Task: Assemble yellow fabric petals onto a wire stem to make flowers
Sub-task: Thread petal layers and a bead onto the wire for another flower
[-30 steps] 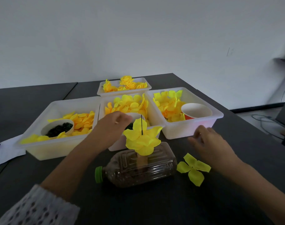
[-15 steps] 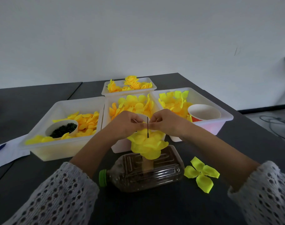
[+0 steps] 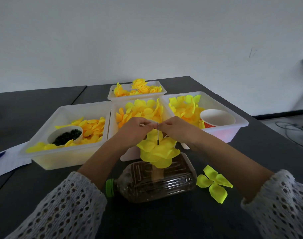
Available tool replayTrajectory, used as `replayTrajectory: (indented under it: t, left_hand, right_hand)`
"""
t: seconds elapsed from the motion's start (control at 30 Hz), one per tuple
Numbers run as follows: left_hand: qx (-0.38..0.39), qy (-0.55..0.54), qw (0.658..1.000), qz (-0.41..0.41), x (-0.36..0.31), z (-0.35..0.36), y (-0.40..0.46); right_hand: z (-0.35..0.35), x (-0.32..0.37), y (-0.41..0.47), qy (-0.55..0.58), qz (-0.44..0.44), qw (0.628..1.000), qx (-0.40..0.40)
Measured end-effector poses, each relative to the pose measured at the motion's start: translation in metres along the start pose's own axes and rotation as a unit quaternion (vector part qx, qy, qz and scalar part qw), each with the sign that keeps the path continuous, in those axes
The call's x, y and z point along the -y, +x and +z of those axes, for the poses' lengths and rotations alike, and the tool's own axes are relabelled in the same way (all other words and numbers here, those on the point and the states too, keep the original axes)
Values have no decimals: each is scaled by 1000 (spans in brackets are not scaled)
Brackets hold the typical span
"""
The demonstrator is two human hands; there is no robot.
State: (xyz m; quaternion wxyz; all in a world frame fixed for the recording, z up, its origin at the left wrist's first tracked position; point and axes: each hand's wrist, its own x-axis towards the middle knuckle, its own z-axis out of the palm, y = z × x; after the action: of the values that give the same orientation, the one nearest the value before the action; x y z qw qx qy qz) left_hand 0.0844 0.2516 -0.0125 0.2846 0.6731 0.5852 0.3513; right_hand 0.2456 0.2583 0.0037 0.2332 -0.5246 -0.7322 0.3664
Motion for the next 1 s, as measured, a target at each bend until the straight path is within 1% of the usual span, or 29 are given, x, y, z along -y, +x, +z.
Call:
replayTrajectory:
  t: [0.17, 0.27, 0.37, 0.43, 0.5, 0.57, 0.63, 0.73, 0.83, 1.0]
  left_hand:
    - [-3, 6, 1000, -12, -7, 5, -1]
    - [3, 28, 999, -33, -9, 9, 1]
    - [9, 56, 997, -55, -12, 4, -2]
    - [-17, 42, 997, -65, -15, -9, -8]
    - [-74, 11, 996, -58, -17, -27, -17]
    - [-126, 4, 991, -37, -19, -48, -28]
    - [-145, 40, 988, -21, -19, -65, -41]
    - [-151, 53, 987, -2, -18, -73, -62]
    - [-143, 25, 989, 22, -18, -62, -78]
    - [-111, 6, 992, 51, -23, -42, -93]
  right_hand:
    - [0, -2, 1, 6, 22, 1000, 12]
    - [1, -2, 2, 3, 30, 999, 16]
    - [-8, -8, -5, 47, 34, 998, 13]
    - [-25, -18, -13, 76, 32, 996, -16]
    - [-47, -37, -25, 71, 33, 995, -59]
    - [-67, -64, -42, 44, 45, 994, -88]
    - [-79, -95, -62, -33, 64, 993, -93]
    - [-77, -136, -88, -196, 125, 971, -61]
    - [-59, -158, -104, -252, 173, 951, -51]
    - [-32, -164, -112, -321, 153, 933, -57]
